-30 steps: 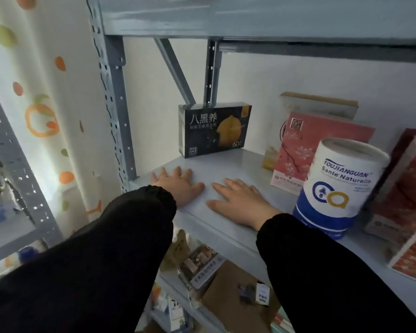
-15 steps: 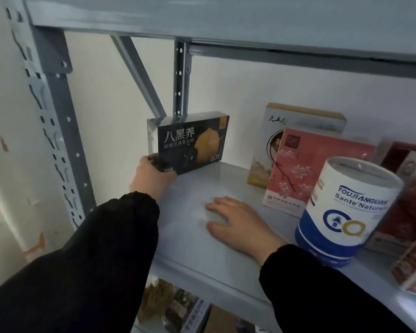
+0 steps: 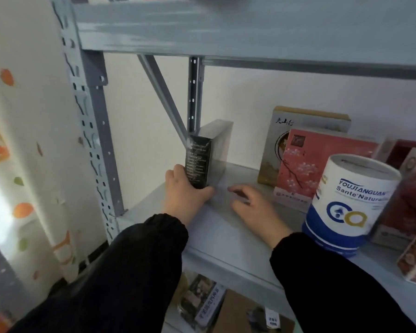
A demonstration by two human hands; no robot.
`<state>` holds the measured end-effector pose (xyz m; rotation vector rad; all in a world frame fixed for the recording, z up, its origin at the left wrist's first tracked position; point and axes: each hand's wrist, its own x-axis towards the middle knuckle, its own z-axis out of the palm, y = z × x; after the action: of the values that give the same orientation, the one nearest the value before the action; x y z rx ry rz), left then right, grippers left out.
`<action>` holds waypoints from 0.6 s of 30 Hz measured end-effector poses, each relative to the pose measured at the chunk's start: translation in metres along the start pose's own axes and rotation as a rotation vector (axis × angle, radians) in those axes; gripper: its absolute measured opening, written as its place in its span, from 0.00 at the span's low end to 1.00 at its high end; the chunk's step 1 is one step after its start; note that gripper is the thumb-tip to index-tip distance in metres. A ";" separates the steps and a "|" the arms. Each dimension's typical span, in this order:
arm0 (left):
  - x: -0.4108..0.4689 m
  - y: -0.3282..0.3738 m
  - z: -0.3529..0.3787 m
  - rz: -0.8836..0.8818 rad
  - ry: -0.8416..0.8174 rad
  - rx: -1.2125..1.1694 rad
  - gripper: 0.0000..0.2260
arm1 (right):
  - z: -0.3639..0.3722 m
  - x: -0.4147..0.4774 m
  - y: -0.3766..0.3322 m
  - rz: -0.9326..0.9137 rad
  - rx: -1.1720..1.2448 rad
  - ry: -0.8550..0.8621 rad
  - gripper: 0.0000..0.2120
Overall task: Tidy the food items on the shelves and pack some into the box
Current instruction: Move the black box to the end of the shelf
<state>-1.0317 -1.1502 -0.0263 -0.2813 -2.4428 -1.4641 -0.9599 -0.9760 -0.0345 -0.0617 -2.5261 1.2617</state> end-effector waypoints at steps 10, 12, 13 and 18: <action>-0.097 0.041 -0.013 -0.143 -0.131 -0.770 0.04 | 0.003 -0.025 -0.033 0.140 0.834 -0.073 0.25; -0.104 0.049 -0.012 -0.190 -0.104 -0.826 0.04 | 0.002 -0.034 -0.034 0.163 0.844 -0.141 0.28; -0.108 0.053 -0.010 -0.213 -0.096 -0.844 0.05 | 0.000 -0.038 -0.034 0.165 0.847 -0.171 0.29; -0.127 0.057 -0.003 -0.276 -0.130 -1.015 0.14 | -0.011 -0.056 -0.028 0.132 0.968 -0.307 0.31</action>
<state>-0.8943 -1.1287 -0.0203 -0.2320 -1.6365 -2.7795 -0.9004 -0.9942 -0.0211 0.2011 -1.8576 2.5503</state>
